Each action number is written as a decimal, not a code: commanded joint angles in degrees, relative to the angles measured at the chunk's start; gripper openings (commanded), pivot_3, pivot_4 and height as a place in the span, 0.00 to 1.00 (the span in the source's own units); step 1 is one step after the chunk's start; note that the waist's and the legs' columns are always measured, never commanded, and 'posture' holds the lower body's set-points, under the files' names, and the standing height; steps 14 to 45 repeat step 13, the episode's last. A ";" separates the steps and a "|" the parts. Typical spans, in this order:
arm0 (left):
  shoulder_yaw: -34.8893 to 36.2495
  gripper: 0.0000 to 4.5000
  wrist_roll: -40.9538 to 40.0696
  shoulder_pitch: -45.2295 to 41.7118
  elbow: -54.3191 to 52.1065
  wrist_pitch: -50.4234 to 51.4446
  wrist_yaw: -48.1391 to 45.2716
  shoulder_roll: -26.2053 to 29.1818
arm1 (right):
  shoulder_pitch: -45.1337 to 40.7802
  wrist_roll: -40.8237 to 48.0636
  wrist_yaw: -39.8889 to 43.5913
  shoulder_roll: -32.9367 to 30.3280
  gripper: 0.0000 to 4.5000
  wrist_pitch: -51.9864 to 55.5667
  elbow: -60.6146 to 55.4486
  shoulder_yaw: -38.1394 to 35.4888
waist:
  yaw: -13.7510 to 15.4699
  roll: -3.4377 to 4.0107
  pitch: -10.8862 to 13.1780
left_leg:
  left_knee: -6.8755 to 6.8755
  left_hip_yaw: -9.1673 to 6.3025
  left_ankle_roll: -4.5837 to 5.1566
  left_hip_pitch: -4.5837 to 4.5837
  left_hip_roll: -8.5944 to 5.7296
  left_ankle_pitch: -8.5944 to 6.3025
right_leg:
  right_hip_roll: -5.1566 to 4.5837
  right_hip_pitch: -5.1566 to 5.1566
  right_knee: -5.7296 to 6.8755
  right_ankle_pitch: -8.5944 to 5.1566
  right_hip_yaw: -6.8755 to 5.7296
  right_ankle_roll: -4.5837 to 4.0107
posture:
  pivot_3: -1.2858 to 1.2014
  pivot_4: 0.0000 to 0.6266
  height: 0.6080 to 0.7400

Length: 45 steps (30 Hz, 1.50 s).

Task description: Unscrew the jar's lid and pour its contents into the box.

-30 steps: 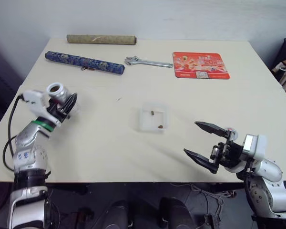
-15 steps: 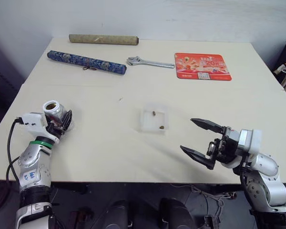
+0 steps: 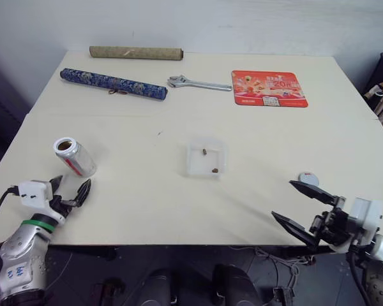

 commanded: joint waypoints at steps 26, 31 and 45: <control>8.85 1.00 3.47 24.79 -18.81 -9.47 -21.68 11.86 | 1.28 0.16 27.57 -15.14 1.00 -13.98 27.32 -12.67 | -0.35 0.34 -0.20 | -0.56 0.04 -0.06 0.08 0.14 -0.08 | 0.03 0.02 -0.64 -0.19 -0.07 -0.38 | 0.52 0.24 1.00; 8.85 1.00 3.47 24.79 -18.81 -9.47 -21.68 11.86 | 1.28 0.16 27.57 -15.14 1.00 -13.98 27.32 -12.67 | -0.35 0.34 -0.20 | -0.56 0.04 -0.06 0.08 0.14 -0.08 | 0.03 0.02 -0.64 -0.19 -0.07 -0.38 | 0.52 0.24 1.00; 8.85 1.00 3.47 24.79 -18.81 -9.47 -21.68 11.86 | 1.28 0.16 27.57 -15.14 1.00 -13.98 27.32 -12.67 | -0.35 0.34 -0.20 | -0.56 0.04 -0.06 0.08 0.14 -0.08 | 0.03 0.02 -0.64 -0.19 -0.07 -0.38 | 0.52 0.24 1.00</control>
